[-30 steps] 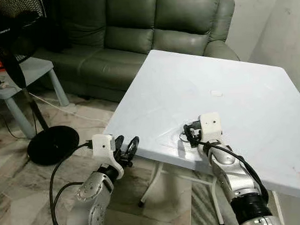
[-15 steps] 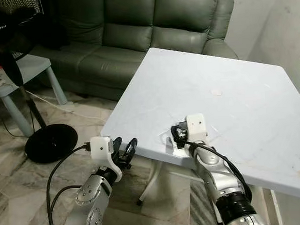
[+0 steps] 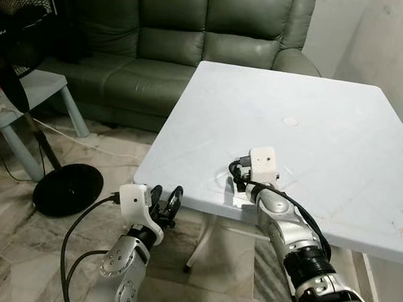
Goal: Hang keys on a hook
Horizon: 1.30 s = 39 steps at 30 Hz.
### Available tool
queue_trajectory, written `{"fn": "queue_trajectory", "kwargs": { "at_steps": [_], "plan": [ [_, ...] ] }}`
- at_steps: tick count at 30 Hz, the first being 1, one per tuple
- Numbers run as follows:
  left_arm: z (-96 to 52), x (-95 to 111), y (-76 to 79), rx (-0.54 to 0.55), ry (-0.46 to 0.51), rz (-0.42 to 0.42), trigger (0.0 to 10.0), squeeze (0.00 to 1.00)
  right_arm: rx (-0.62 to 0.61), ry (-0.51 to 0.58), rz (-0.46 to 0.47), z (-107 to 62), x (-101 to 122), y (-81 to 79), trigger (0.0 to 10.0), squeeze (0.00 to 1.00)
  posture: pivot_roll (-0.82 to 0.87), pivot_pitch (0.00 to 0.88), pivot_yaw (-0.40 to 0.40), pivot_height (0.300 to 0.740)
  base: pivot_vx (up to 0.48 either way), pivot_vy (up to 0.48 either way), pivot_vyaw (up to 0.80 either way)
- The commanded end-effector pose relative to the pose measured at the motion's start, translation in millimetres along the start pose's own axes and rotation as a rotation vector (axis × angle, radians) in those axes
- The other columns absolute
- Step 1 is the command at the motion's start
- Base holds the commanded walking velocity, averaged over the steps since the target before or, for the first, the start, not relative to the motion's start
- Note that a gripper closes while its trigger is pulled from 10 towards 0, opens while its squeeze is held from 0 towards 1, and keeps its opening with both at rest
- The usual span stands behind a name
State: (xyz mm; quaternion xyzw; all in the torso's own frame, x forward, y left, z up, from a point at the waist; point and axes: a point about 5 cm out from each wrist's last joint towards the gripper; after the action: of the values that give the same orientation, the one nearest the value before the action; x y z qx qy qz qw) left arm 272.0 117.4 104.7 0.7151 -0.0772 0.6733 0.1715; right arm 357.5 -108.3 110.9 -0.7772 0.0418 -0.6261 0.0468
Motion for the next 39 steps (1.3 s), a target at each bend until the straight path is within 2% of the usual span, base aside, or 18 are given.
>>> {"fn": "queue_trajectory", "kwargs": {
  "at_steps": [1, 4, 6, 7, 8, 11, 13, 14, 17, 19, 20, 21, 23, 24, 25, 36, 37, 39],
  "plan": [
    [-0.8, 2.0, 2.5, -0.005, 0.003, 0.005, 10.0, 0.0, -0.033, -0.003, -0.006, 2.1, 1.1, 6.1, 10.0, 0.0, 0.12, 0.102, -0.093, 0.74, 0.0, 0.0, 0.0],
    [-1.1, 2.0, 2.7, -0.004, 0.001, 0.005, 10.0, 0.0, -0.046, -0.012, -0.008, 2.4, -0.5, 8.9, 9.8, 0.0, 0.12, 0.106, -0.093, 0.74, 0.0, 0.0, 0.0],
    [-1.3, 1.9, 2.5, -0.002, 0.001, 0.004, 10.0, 0.0, -0.054, -0.02, -0.016, 2.5, -2.1, 11.1, 9.2, 0.0, 0.12, 0.109, -0.093, 0.74, 0.0, 0.0, 0.0],
    [-1.4, 1.9, 2.2, 0.0, 0.0, 0.005, 10.0, 0.0, -0.055, -0.027, -0.015, 2.6, -3.4, 11.9, 7.9, 0.0, 0.12, 0.109, -0.093, 0.74, 0.0, 0.0, 0.0],
    [-1.8, 2.2, 2.1, 0.003, 0.0, 0.005, 10.0, 0.0, -0.057, -0.032, -0.019, 2.2, -5.1, 13.3, 5.5, 0.0, 0.12, 0.112, -0.093, 0.74, 0.0, 0.0, 0.0],
    [-1.7, 1.8, 1.5, 0.006, -0.003, 0.004, 10.0, 0.0, -0.056, -0.054, -0.028, 1.7, -9.5, 15.2, 3.5, 0.0, 0.12, 0.113, -0.092, 0.74, 0.0, 0.0, 0.0],
    [-2.0, 2.0, 1.5, 0.006, -0.003, 0.004, 10.0, 0.0, -0.057, -0.049, -0.031, 1.3, -9.7, 15.7, 3.2, 0.0, 0.12, 0.115, -0.092, 0.74, 0.0, 0.0, 0.0],
    [-2.2, 2.1, 1.4, 0.007, -0.003, 0.003, 10.0, 0.0, -0.053, -0.041, -0.01, 0.5, -9.3, 15.8, 0.0, 0.0, 0.12, 0.116, -0.09, 0.74, 0.0, 0.0, 0.0],
    [-2.0, 2.4, 1.7, 0.007, -0.003, 0.003, 10.0, 0.0, -0.062, -0.05, -0.011, 0.7, -9.7, 17.5, 0.3, 0.0, 0.12, 0.118, -0.089, 0.74, 0.0, 0.0, 0.0],
    [-1.8, 2.5, 1.8, 0.007, -0.004, 0.002, 10.0, 0.0, -0.064, -0.047, -0.015, 1.0, -9.7, 18.2, 1.7, 0.0, 0.12, 0.118, -0.089, 0.74, 0.0, 0.0, 0.0],
    [-1.7, 2.6, 1.7, 0.007, -0.004, 0.002, 10.0, 0.0, -0.062, -0.045, -0.009, 0.9, -9.7, 18.4, 0.2, 0.0, 0.12, 0.12, -0.088, 0.74, 0.0, 0.0, 0.0],
    [-1.7, 2.7, 1.5, 0.006, -0.004, 0.003, 10.0, 0.0, -0.058, -0.043, 0.001, 0.7, -9.6, 18.2, 0.2, 0.0, 0.12, 0.12, -0.088, 0.74, 0.0, 0.0, 0.0],
    [-1.5, 2.9, 1.3, 0.007, -0.003, 0.002, 10.0, 0.0, -0.058, -0.045, -0.003, 0.8, -9.4, 18.4, 3.5, 0.0, 0.12, 0.121, -0.088, 0.74, 0.0, 0.0, 0.0],
    [-1.4, 3.0, 1.2, 0.008, -0.003, 0.001, 10.0, 0.0, -0.046, -0.048, 0.016, 0.9, -9.5, 18.4, 9.1, 0.0, 0.12, 0.121, -0.088, 0.74, 0.0, 0.0, 0.0],
    [-1.1, 3.2, 1.1, 0.008, -0.002, 0.001, 10.0, 0.0, -0.041, -0.035, 0.015, 1.3, -7.5, 18.7, 10.0, 0.0, 0.12, 0.124, -0.087, 0.74, 0.0, 0.0, 0.0],
    [0.2, 2.9, 1.5, 0.009, -0.004, -0.001, 10.0, 0.0, -0.016, 0.03, 0.05, 1.3, -0.2, 20.2, 10.0, 0.0, 0.11, 0.125, -0.087, 0.74, 0.0, 0.0, 0.0],
    [0.4, 2.8, 1.7, 0.009, -0.004, -0.002, 10.0, 0.0, -0.006, 0.034, 0.125, 1.0, 0.4, 21.5, 10.0, 1.0, 0.11, 0.127, -0.087, 0.74, 0.0, 0.0, 0.0],
    [0.7, 2.9, 1.7, 0.009, -0.003, -0.001, 10.0, 0.0, -0.038, 0.024, 0.089, 1.9, 0.7, 24.8, 10.0, 1.0, 0.11, 0.127, -0.086, 0.74, 0.0, 0.0, 0.0]
  ]
}}
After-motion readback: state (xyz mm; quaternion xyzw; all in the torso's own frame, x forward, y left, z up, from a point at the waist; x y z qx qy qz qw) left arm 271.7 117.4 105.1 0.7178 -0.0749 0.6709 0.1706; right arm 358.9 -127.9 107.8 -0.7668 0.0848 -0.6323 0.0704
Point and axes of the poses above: a point about 5 cm out from each wrist's last joint towards the gripper, its own z axis pointing out of the wrist towards the gripper, its own x axis along the axis of the wrist's last joint, y = z × x, and after that the axes turned 9 degrees about z, right-handed
